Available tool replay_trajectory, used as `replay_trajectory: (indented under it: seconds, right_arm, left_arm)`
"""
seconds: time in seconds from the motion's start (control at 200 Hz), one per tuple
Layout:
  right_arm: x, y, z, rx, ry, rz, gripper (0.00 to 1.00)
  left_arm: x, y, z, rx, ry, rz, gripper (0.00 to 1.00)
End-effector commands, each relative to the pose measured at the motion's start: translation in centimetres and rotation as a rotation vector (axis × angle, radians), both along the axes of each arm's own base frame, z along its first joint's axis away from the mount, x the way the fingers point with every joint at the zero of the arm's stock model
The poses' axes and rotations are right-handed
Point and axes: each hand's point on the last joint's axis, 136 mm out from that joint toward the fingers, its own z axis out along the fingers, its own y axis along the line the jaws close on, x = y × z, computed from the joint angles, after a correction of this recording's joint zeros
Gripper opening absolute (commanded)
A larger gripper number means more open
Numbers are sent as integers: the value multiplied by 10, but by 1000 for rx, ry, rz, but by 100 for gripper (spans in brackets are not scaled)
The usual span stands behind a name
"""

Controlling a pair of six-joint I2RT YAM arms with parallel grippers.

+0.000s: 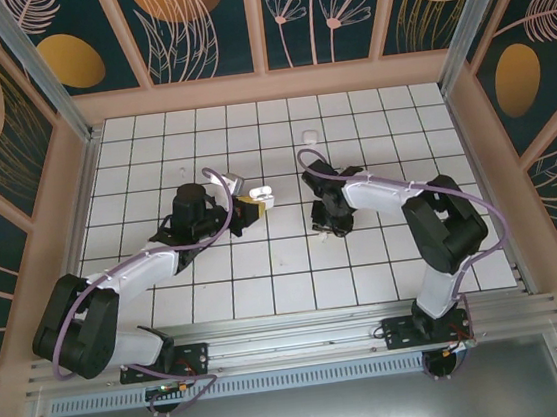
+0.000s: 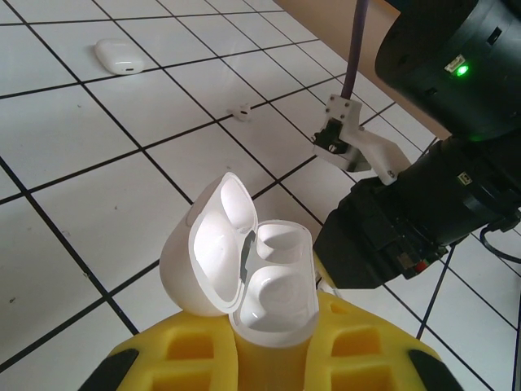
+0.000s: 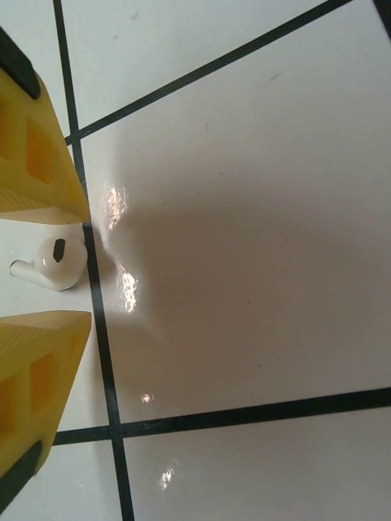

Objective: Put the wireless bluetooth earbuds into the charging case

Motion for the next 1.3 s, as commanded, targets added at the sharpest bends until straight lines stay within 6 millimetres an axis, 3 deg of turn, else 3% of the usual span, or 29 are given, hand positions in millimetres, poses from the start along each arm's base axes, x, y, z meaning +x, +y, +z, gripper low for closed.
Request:
replay_trajectory:
  seconds: [0.0, 0.51, 0.811, 1.151, 1.296]
  right_arm:
    - [-3, -3, -5, -34, 14, 1, 34]
    - [-11, 2, -18, -53, 53, 32, 32]
    - [-12, 1, -14, -79, 47, 45, 22]
    - [-4, 2, 3, -63, -15, 51, 13]
    - [11, 4, 34, -43, -122, 37, 12]
  left_arm:
    - [-2, -6, 14, -40, -36, -25, 0]
    - [-4, -7, 14, -39, -38, -27, 0]
    - [-4, -6, 14, -38, -36, -25, 0]
    - [-5, -7, 18, -48, -46, -32, 0]
    - [-8, -11, 26, -79, -77, -64, 0]
